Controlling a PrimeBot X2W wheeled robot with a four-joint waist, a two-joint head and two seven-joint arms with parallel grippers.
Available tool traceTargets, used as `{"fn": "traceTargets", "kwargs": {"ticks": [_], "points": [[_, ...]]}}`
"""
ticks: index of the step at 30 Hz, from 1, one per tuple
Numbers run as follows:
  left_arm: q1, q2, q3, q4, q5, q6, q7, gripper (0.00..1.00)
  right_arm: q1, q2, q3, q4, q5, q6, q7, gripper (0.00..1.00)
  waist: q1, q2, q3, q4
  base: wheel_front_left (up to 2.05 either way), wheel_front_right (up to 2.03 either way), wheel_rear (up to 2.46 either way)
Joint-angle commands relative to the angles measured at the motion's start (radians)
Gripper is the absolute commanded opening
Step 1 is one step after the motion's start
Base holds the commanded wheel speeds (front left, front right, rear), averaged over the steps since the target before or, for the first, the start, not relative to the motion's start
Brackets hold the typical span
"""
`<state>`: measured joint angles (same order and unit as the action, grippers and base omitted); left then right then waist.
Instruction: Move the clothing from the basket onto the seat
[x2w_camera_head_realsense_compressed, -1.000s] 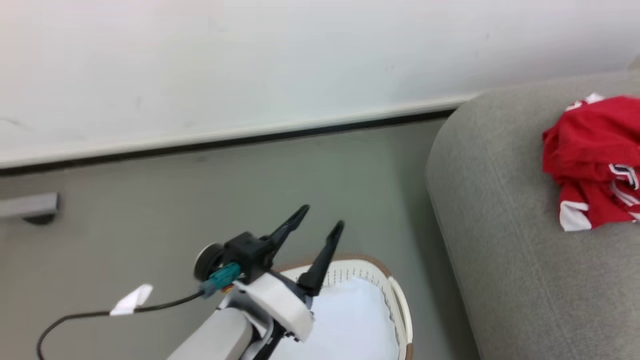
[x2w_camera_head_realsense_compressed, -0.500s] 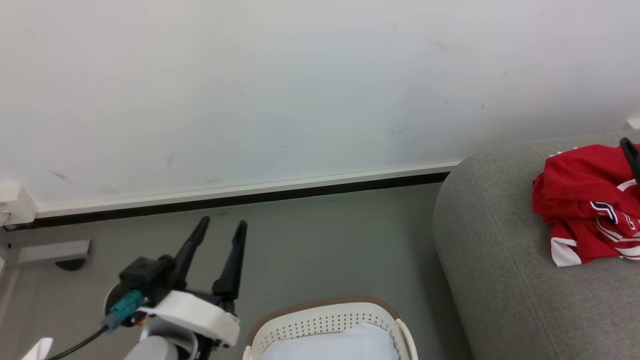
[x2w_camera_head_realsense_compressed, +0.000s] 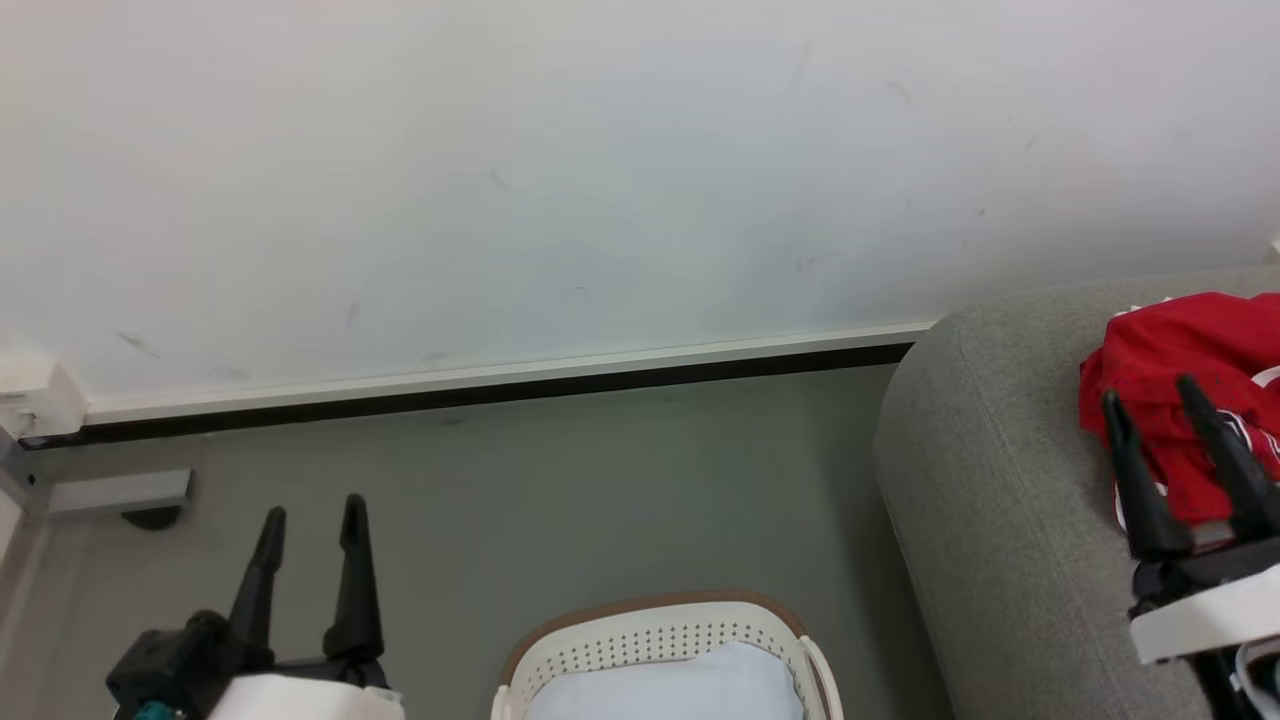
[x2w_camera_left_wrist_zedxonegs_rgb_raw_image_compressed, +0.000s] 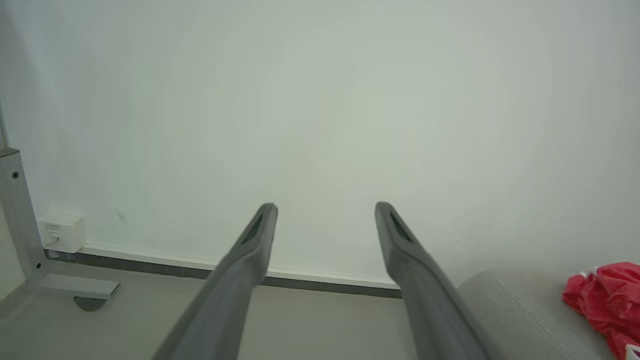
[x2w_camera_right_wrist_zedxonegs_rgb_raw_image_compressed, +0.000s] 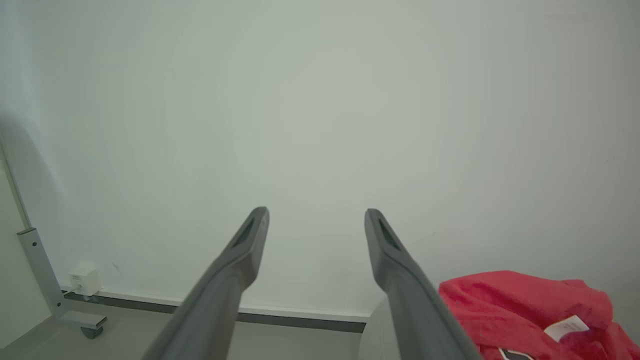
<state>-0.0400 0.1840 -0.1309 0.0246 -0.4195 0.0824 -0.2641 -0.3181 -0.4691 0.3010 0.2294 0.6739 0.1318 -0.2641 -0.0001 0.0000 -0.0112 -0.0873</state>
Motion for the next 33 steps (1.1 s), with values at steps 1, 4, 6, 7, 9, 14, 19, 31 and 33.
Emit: {"fn": "traceTargets", "kwargs": {"ticks": [1, 4, 6, 7, 9, 14, 19, 31, 33], "points": [[0.026, -0.021, 0.029, -0.008, 0.031, -0.005, 0.0, 1.0, 0.06, 0.034, -0.027, -0.033, -0.04, -0.002, 0.0, 1.0, 0.0001, 0.0, 0.002, -0.001, 0.0, 0.0, 0.0], [0.053, -0.059, 0.081, -0.006, 0.071, -0.024, 0.0, 1.0, 0.135, 0.096, -0.052, -0.067, -0.109, -0.002, 0.0, 1.0, 0.0001, 0.0, 0.004, -0.004, 0.0, 0.0, 0.0], [0.066, -0.079, 0.108, -0.004, 0.094, -0.041, 0.0, 1.0, 0.17, 0.132, -0.053, -0.084, -0.135, -0.002, 0.0, 1.0, 0.0001, 0.0, 0.005, -0.004, 0.0, 0.0, 0.0], [0.068, -0.088, 0.125, -0.007, 0.103, -0.051, 0.0, 1.0, 0.183, 0.147, -0.068, -0.09, -0.149, -0.002, 0.0, 1.0, 0.0001, 0.0, 0.006, -0.003, 0.0, 0.0, 0.0], [0.08, -0.104, 0.149, -0.001, 0.134, -0.074, 0.0, 1.0, 0.219, 0.168, -0.081, -0.084, -0.186, -0.002, 0.0, 1.0, 0.0001, 0.0, 0.007, 0.001, 0.0, 0.0, 0.0], [0.113, -0.129, 0.179, 0.029, 0.188, -0.106, 0.0, 1.0, 0.25, 0.223, -0.062, -0.078, -0.216, -0.002, 0.0, 1.0, 0.0001, 0.0, 0.008, 0.0, 0.0, 0.0, 0.0], [0.117, -0.131, 0.207, 0.073, 0.186, -0.139, 0.0, 1.0, 0.256, 0.263, -0.063, -0.074, -0.234, -0.002, 0.0, 1.0, 0.0001, 0.0, 0.008, 0.001, 0.0, 0.0, 0.0], [0.102, -0.132, 0.192, 0.097, 0.167, -0.134, 0.0, 1.0, 0.236, 0.284, -0.046, -0.017, -0.244, -0.002, 0.0, 1.0, 0.0001, 0.0, 0.005, 0.006, 0.0, 0.0, 0.0], [0.1, -0.132, 0.188, 0.099, 0.167, -0.132, 0.0, 1.0, 0.232, 0.281, -0.042, -0.009, -0.242, -0.002, 0.0, 1.0, 0.0001, 0.0, 0.003, 0.007, 0.0, 0.0, 0.0]]}}
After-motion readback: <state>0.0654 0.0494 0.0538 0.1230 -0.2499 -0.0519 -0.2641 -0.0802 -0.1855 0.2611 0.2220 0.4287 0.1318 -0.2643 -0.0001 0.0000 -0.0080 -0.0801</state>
